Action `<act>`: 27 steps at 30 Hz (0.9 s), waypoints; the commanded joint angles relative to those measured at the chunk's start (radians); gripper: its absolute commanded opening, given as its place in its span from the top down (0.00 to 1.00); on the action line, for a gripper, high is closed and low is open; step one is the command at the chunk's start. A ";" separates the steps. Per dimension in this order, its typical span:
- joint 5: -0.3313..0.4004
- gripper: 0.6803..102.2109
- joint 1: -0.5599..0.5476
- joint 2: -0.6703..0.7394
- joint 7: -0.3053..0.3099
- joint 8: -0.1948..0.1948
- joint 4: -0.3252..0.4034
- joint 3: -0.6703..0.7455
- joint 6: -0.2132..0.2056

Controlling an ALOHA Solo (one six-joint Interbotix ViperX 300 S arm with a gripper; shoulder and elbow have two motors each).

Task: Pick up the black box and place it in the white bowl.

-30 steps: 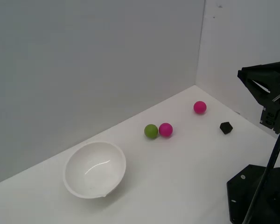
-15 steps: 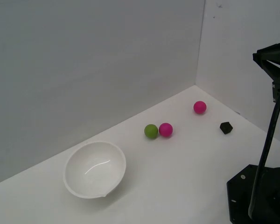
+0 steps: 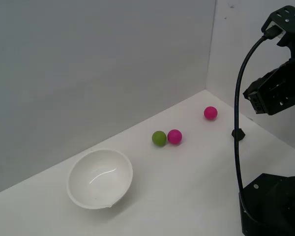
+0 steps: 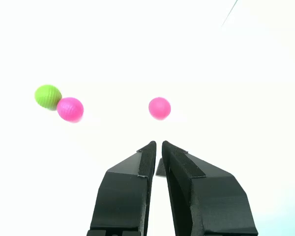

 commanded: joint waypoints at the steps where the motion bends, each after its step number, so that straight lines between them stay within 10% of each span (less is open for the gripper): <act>1: -0.034 0.98 0.021 -0.043 0.005 -0.011 -0.028 -0.043 -0.009; 27: -0.029 0.98 0.141 -0.198 0.005 -0.015 -0.026 -0.201 -0.014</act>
